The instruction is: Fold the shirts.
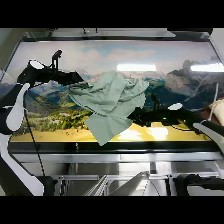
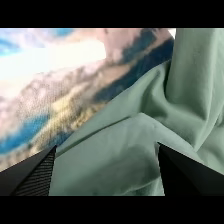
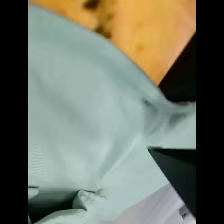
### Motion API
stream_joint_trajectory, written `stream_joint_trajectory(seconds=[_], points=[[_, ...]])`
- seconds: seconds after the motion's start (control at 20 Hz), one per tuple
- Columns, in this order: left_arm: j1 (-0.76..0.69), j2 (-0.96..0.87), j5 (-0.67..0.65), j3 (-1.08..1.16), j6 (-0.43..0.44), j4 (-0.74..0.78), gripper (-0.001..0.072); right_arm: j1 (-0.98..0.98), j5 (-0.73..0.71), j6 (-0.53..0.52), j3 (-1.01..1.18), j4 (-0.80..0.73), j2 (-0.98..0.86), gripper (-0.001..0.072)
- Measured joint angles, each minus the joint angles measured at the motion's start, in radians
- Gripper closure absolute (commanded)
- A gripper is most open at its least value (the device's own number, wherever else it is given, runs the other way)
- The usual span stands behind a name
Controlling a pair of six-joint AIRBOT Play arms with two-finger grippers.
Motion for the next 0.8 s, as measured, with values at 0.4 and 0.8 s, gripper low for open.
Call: stream_joint_trajectory(seconds=[0.4, 0.8], points=[[0.024, -0.076, -0.258, 0.209, -0.010, 0.002, -0.0003, 0.064, -0.079, -0.060, 0.083, 0.097, -0.034, 0.0697], [0.014, -0.055, -0.373, 0.173, 0.089, 0.053, -0.0001, 0.068, -0.079, -0.067, 0.094, 0.116, -0.034, 0.0697]])
